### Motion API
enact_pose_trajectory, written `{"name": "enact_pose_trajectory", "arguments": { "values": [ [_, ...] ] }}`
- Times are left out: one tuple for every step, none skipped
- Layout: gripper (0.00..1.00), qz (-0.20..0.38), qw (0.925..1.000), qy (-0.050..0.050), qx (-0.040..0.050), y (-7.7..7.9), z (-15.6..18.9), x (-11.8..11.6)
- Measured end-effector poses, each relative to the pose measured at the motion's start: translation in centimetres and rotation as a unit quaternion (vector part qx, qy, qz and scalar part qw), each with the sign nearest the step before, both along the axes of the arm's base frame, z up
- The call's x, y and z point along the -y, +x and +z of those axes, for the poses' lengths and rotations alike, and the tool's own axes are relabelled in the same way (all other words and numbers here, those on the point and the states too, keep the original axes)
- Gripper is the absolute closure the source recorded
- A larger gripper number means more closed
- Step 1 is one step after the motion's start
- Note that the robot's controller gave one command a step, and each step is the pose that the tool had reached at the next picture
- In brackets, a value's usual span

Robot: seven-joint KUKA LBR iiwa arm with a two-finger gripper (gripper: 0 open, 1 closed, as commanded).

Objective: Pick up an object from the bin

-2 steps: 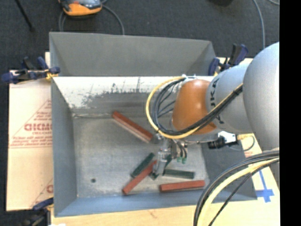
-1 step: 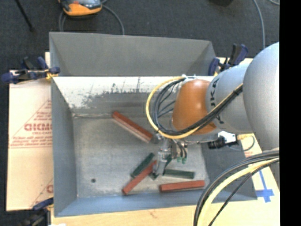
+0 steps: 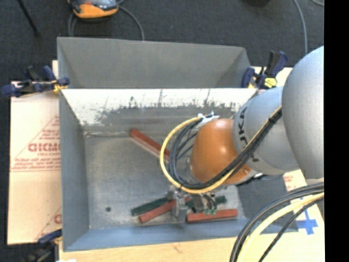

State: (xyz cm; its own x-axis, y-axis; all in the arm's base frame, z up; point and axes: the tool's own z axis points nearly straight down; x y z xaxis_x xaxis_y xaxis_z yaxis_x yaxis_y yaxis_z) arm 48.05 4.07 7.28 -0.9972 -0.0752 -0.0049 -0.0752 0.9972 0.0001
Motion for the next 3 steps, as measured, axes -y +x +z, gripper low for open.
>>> {"name": "enact_pose_trajectory", "arguments": {
  "values": [
    [1.00,0.000,1.0000,0.000,0.0001,0.0,0.0,0.0],
    [1.00,-0.005,1.0000,0.000,-0.0009,1.2,12.6,0.2],
    [0.00,-0.005,1.0000,0.000,-0.0009,1.2,12.6,0.2]
  ]
}}
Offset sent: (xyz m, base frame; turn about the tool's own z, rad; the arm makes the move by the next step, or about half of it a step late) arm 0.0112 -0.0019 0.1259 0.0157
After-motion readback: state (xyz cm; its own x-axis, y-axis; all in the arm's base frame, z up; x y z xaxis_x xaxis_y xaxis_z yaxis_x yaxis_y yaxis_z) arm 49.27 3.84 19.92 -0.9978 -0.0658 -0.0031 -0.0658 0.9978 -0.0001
